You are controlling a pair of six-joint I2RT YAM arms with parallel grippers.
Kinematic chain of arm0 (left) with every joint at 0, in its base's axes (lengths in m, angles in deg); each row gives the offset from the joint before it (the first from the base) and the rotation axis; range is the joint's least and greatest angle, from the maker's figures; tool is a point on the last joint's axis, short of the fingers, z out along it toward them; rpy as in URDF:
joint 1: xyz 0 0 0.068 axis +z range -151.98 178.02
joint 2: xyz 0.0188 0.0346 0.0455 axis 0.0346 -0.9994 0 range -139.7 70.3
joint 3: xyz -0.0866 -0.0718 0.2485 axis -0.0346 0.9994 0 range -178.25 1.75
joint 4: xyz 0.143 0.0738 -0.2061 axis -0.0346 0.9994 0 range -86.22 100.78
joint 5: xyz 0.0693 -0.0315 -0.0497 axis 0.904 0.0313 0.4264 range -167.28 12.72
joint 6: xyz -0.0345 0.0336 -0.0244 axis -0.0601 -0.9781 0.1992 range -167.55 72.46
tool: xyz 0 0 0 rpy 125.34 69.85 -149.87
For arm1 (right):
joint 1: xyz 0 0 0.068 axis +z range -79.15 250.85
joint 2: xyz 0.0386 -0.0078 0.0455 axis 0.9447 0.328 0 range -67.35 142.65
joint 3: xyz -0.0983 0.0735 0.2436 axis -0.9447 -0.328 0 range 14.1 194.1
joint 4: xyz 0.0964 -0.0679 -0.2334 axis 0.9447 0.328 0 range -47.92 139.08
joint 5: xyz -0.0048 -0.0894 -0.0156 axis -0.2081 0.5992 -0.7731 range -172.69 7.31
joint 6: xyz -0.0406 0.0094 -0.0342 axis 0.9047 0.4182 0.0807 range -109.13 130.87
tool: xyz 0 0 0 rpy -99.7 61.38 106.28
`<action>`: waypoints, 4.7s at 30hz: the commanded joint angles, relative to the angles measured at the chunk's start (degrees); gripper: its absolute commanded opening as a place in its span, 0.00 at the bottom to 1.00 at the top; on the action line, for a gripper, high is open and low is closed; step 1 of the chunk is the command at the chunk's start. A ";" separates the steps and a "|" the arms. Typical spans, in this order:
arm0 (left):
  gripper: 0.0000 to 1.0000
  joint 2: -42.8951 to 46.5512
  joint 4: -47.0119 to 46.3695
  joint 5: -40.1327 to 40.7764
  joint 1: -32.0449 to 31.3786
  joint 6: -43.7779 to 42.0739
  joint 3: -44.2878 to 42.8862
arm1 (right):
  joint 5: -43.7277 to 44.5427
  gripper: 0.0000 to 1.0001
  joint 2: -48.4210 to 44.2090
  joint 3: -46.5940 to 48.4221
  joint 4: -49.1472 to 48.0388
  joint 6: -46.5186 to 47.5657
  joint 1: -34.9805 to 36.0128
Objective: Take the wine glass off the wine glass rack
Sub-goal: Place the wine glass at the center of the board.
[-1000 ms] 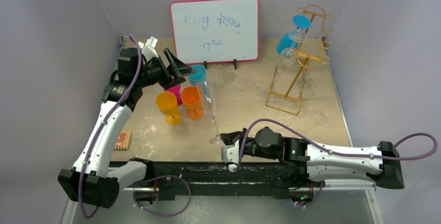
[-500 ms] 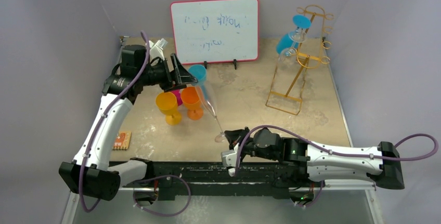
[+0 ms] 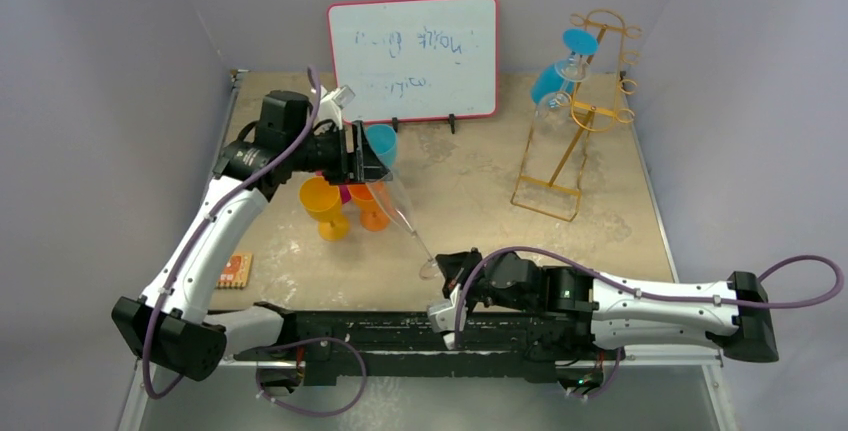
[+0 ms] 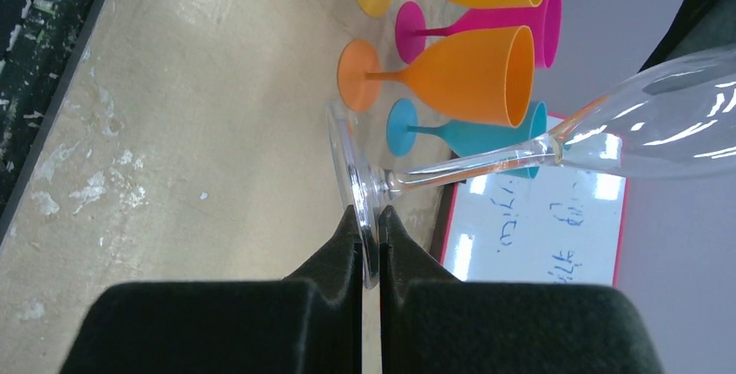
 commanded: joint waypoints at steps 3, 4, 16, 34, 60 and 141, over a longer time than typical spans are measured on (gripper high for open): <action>0.54 -0.78 4.32 0.32 -1.81 -6.06 -2.88 | 5.38 0.00 -0.67 3.36 -3.50 3.98 -0.31; 0.49 -0.75 4.81 0.32 -1.77 -6.48 -2.96 | 5.74 0.00 -0.98 3.29 -3.39 3.93 -0.32; 0.23 0.88 2.39 -7.83 -2.41 -7.21 0.08 | 9.25 0.01 -2.90 -0.23 -8.29 6.41 -0.31; 0.00 3.35 6.77 -4.59 -3.66 -12.50 -0.57 | 10.96 0.16 -3.10 0.60 -7.50 8.30 -0.32; 0.00 1.81 1.15 2.08 -3.63 -7.61 -5.88 | 9.78 0.79 -11.95 -4.96 -15.61 -1.25 -0.32; 0.09 -41.92 6.88 49.53 -16.41 -8.50 -39.25 | 40.62 1.00 -5.62 0.49 21.33 -137.52 -0.41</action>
